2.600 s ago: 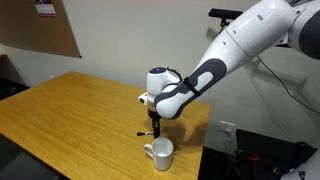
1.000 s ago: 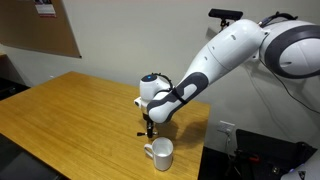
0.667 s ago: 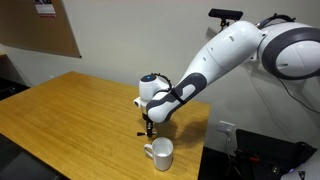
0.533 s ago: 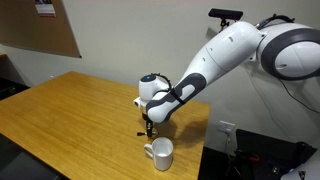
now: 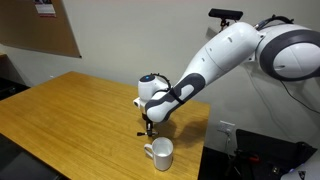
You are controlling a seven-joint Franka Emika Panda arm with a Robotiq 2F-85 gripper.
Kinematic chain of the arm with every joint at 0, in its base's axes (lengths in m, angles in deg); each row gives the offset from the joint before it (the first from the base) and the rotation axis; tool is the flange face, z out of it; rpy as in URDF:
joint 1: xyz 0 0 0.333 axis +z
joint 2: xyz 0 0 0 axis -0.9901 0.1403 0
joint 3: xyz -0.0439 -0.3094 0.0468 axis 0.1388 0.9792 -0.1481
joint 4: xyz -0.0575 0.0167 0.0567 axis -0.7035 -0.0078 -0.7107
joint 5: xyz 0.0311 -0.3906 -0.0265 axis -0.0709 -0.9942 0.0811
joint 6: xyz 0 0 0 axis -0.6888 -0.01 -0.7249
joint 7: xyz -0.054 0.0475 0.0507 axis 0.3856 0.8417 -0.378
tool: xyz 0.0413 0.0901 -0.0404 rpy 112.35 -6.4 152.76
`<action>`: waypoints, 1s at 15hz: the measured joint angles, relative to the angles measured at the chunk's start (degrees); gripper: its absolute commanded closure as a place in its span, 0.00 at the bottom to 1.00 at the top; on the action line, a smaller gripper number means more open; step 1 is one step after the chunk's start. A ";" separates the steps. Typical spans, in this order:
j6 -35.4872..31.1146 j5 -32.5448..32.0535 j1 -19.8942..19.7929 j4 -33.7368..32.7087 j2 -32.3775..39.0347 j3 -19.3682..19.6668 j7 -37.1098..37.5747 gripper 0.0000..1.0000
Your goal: Pick up the small brush from the table and put it in the mug cup.
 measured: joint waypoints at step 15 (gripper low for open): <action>0.84 0.00 -0.05 -1.03 0.74 0.00 0.00 1.00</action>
